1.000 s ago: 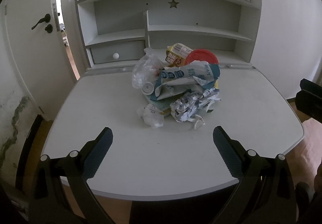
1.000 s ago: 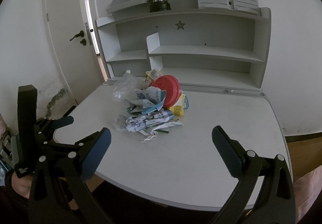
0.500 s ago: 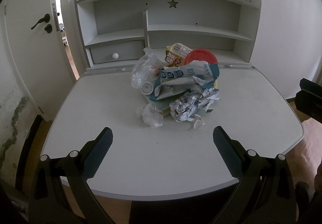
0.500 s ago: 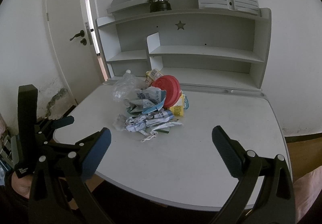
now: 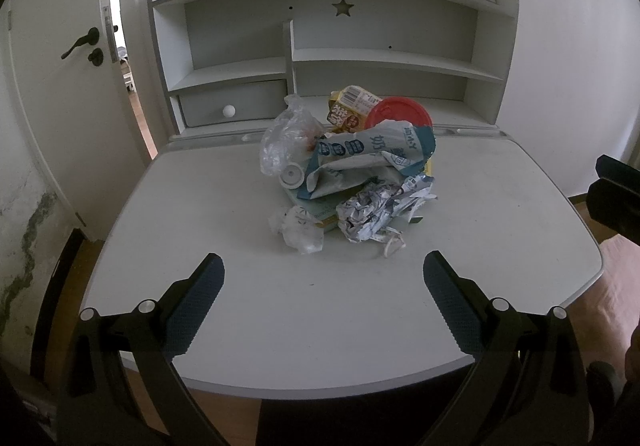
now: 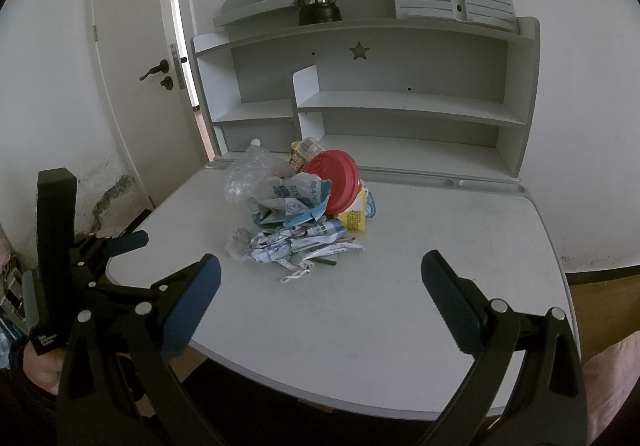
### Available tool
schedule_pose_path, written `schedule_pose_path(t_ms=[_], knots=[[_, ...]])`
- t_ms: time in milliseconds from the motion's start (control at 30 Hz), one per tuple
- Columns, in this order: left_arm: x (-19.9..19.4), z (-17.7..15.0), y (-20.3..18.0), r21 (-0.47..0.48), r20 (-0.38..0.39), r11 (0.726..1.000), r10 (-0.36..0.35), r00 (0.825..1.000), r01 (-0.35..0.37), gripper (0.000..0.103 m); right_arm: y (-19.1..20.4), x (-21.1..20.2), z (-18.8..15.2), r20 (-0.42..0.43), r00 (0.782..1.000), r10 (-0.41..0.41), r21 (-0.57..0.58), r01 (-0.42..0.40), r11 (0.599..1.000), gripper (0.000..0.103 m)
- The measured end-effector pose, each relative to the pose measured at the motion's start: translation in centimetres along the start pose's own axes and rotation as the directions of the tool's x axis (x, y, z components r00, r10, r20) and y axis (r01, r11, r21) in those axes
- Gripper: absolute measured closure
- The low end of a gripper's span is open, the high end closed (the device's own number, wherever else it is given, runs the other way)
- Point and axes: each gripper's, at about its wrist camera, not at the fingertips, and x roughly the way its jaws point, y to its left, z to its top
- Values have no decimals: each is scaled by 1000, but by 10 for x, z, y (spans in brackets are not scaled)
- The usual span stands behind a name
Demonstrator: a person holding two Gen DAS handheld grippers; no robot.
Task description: Collect trash
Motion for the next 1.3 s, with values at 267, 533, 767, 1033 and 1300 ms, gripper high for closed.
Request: schedule_pose_path(t_ms=[267, 533, 767, 1033, 1300], knots=[[2, 0, 1, -4, -5, 1000, 1, 1000, -1, 6, 1, 0, 0, 1, 1000, 5, -4, -5, 1000, 6], [19, 15, 27, -10, -13, 1000, -2, 1000, 2, 6, -4, 18, 1, -32, 996, 87, 4, -86, 996, 6], [92, 73, 58, -43, -74, 996, -76, 994, 73, 6, -12, 57, 8, -82, 990, 114, 20, -112, 993, 6], [182, 110, 67, -82, -188, 988, -145, 971, 131, 86, -22, 104, 22, -151, 974, 169, 64, -161, 985, 6], [116, 117, 92, -97, -35, 987, -128, 991, 124, 102, -3, 154, 47, -213, 950, 227, 76, -215, 974, 22]])
